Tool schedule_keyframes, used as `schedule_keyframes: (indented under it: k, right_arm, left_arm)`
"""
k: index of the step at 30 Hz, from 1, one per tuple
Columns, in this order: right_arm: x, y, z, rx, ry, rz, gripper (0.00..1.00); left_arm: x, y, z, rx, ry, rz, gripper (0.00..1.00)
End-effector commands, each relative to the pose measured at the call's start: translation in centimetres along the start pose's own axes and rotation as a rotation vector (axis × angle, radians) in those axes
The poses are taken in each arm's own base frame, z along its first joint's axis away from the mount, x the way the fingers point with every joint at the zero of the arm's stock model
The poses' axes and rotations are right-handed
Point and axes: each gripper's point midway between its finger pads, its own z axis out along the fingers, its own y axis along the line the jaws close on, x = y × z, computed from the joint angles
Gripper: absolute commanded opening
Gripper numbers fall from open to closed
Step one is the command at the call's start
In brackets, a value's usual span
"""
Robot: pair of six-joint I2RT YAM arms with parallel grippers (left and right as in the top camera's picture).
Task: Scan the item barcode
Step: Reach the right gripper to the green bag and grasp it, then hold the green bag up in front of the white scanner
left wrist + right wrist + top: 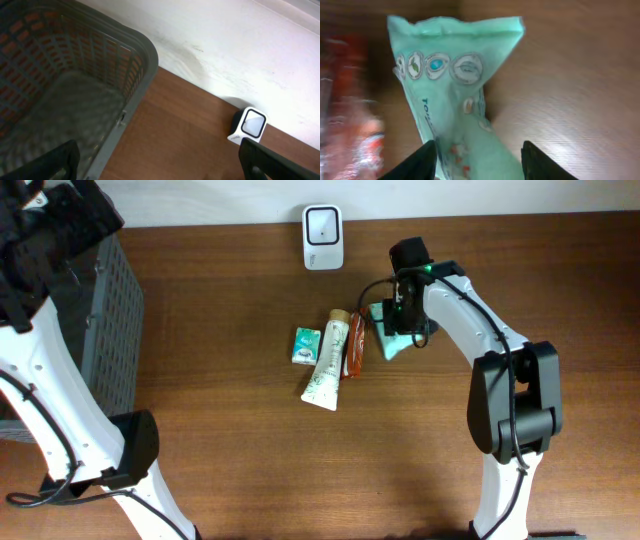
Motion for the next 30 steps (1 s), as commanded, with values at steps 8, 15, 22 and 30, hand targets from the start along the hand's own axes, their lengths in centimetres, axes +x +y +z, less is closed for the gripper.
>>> schedule_keyframes:
  k: [8, 15, 22, 30]
  right_arm:
    - [-2.2, -3.7, -6.3, 0.198, -0.031, -0.011, 0.61]
    - [-0.4, -1.2, -2.7, 0.233, 0.009, -0.147, 0.63]
    - [0.3, -1.6, -0.1, 0.317, 0.036, -0.148, 0.57]
    - [0.5, -1.4, 2.1, 0.317, 0.046, -0.116, 0.46]
  left_arm:
    - [-0.4, 0.4, -0.8, -0.006, -0.02, 0.01, 0.99]
    - [-0.4, 0.4, -0.8, -0.006, -0.02, 0.01, 0.99]
    - [-0.4, 0.4, -0.8, -0.006, -0.02, 0.01, 0.99]
    - [-0.4, 0.4, -0.8, -0.006, -0.02, 0.01, 0.99]
